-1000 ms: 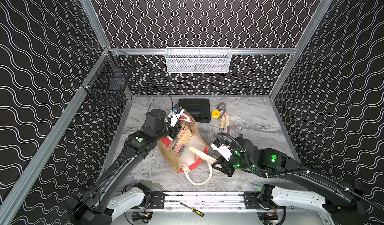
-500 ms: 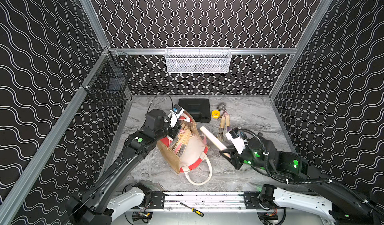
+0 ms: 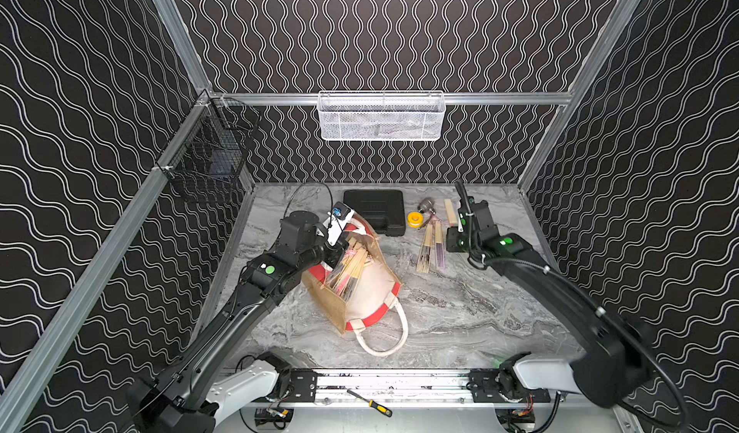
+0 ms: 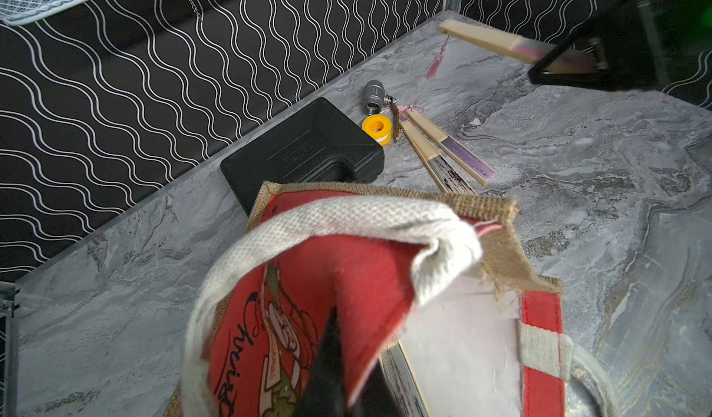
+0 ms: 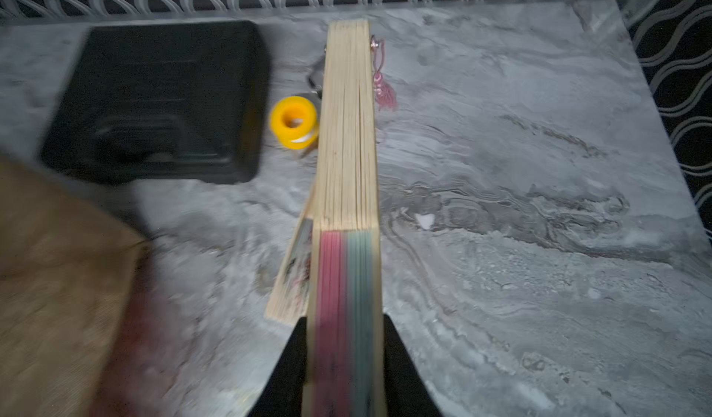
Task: Take out the folding fans from the tote bags
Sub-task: Place the folding fan at the center of the board.
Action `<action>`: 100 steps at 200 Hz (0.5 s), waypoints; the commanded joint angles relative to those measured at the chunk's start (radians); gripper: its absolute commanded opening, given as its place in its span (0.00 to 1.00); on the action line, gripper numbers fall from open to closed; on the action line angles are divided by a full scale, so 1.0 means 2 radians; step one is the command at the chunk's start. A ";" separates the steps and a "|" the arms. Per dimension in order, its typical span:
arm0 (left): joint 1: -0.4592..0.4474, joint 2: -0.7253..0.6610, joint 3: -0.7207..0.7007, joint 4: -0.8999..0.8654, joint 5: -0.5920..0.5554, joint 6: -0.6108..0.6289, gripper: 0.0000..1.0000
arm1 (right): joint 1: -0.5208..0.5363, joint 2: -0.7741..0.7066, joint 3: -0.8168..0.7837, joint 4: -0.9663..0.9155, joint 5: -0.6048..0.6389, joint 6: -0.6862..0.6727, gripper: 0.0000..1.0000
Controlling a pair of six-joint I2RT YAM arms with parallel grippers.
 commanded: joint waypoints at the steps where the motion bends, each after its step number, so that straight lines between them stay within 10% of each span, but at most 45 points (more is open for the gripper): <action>1: -0.001 0.003 0.000 0.023 0.000 0.001 0.00 | -0.048 0.064 0.019 0.059 -0.029 0.000 0.17; 62: -0.002 0.004 0.000 0.024 -0.002 0.003 0.00 | -0.102 0.219 0.143 0.060 -0.037 -0.058 0.16; 100: -0.002 0.004 0.001 0.022 -0.001 0.003 0.00 | -0.106 0.221 0.072 0.095 -0.068 -0.044 0.16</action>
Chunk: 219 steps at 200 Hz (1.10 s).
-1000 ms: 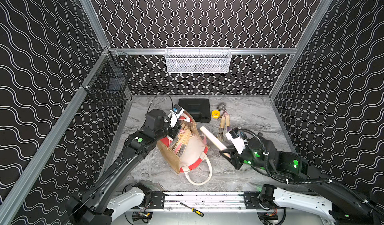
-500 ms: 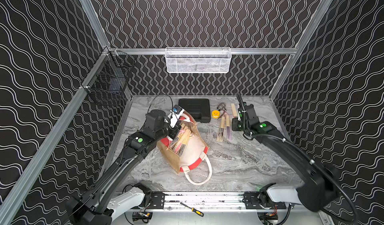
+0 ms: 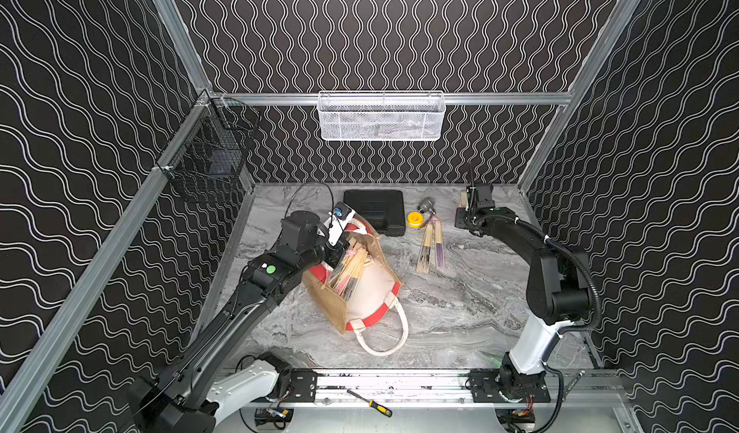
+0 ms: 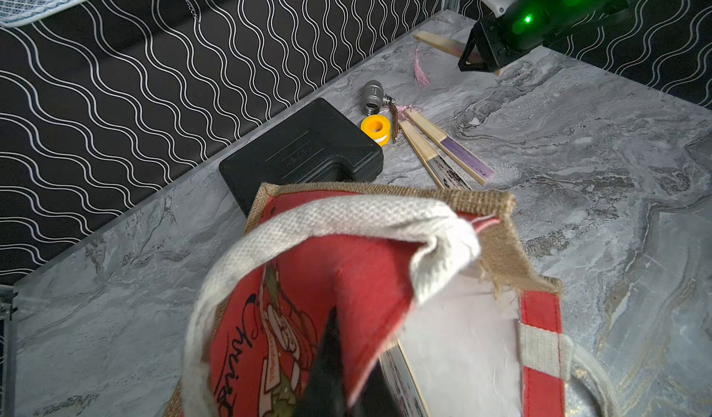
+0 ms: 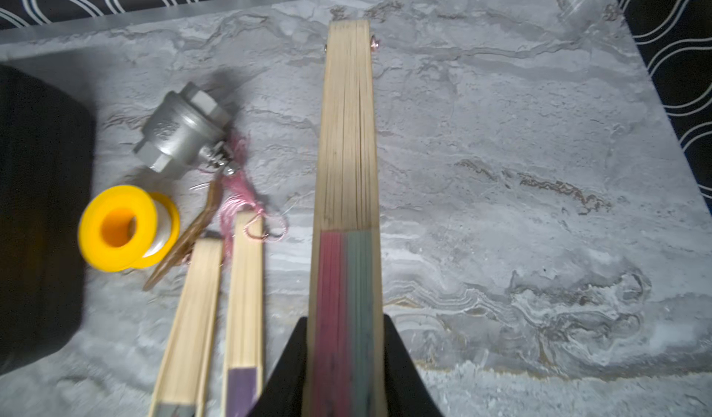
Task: Take out the folding fans from the tote bags
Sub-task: Place the folding fan at the center of the board.
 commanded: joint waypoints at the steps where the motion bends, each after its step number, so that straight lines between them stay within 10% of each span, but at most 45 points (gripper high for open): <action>1: -0.001 0.001 0.001 0.020 -0.001 0.002 0.00 | 0.002 0.004 -0.030 0.010 -0.031 0.003 0.16; 219: -0.003 0.004 0.000 0.019 0.002 0.003 0.00 | 0.037 0.005 -0.114 -0.017 -0.059 0.006 0.31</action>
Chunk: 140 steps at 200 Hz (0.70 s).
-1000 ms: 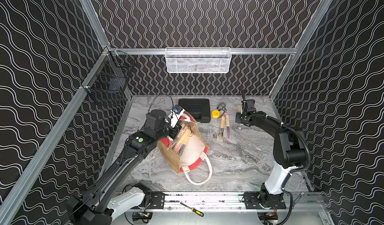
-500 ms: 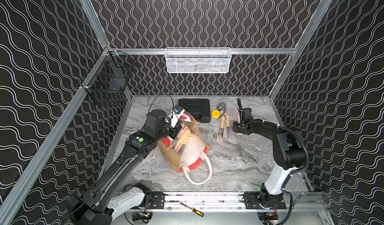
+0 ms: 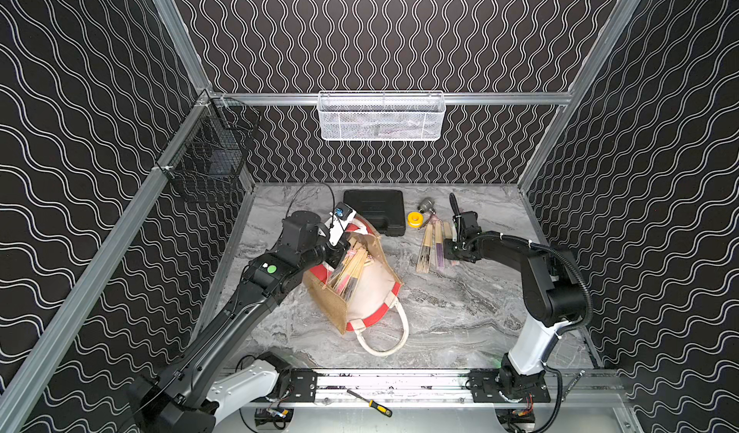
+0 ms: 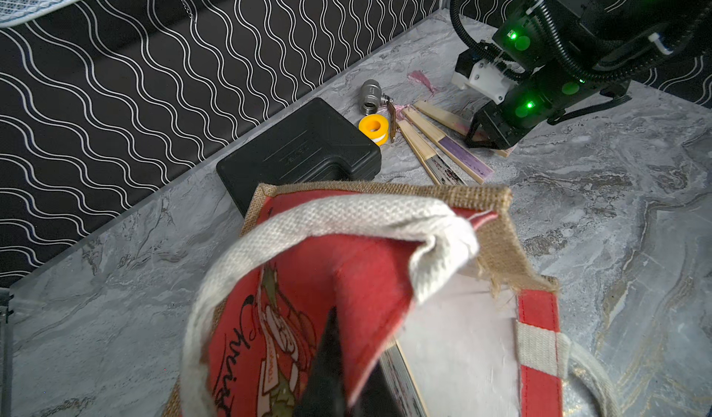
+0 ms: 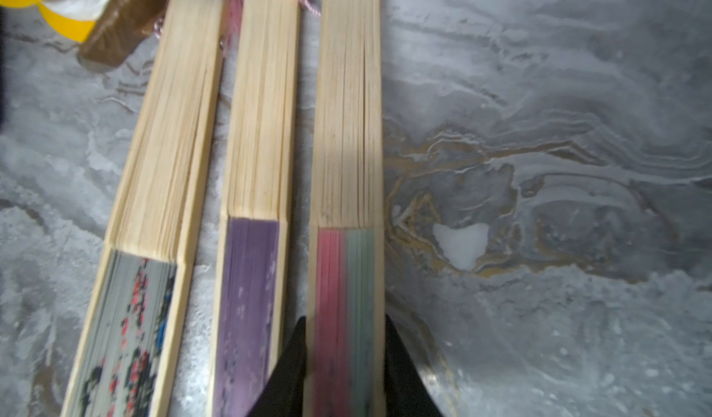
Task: Take out the folding fans from the tote bags
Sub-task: Place the folding fan at the center of the board.
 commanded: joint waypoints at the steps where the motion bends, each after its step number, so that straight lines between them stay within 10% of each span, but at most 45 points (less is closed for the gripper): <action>1: 0.000 0.002 0.001 0.019 0.002 0.002 0.00 | 0.001 0.005 0.006 -0.039 0.004 0.000 0.31; 140: -0.002 0.005 0.000 0.019 0.000 0.003 0.00 | 0.024 -0.119 0.012 -0.086 0.028 0.051 0.44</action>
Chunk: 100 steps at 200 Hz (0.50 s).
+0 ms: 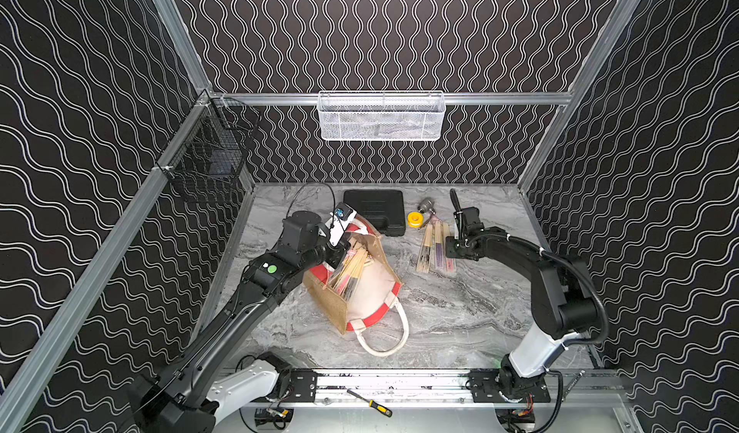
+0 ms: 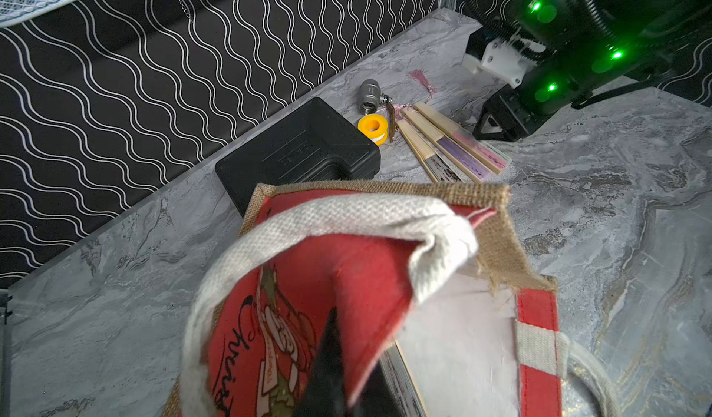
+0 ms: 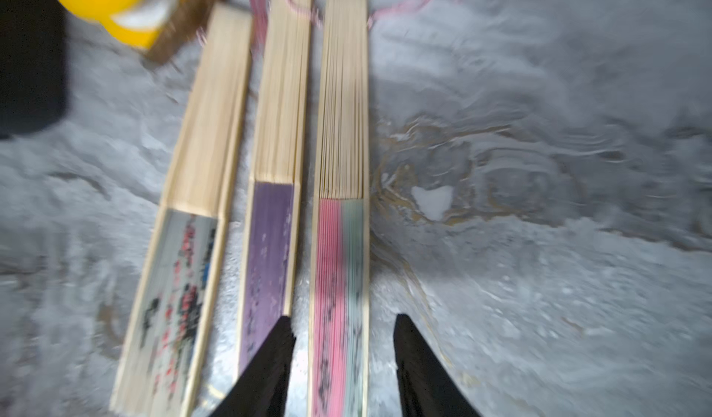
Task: Take out the folding fans from the tote bags
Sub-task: Place the folding fan at the center of the board, then pick up the folding fan from the canvas bag.
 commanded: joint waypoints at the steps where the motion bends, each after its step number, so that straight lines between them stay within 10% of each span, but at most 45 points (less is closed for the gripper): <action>1: -0.001 0.003 0.000 0.019 0.000 0.002 0.00 | 0.012 -0.050 -0.002 -0.017 0.004 0.036 0.44; 45: -0.001 0.001 -0.001 0.021 -0.001 0.004 0.00 | 0.067 -0.210 -0.084 0.027 -0.101 0.114 0.43; 100: -0.001 0.004 0.001 0.019 0.001 0.001 0.00 | 0.230 -0.365 -0.189 0.102 -0.089 0.300 0.40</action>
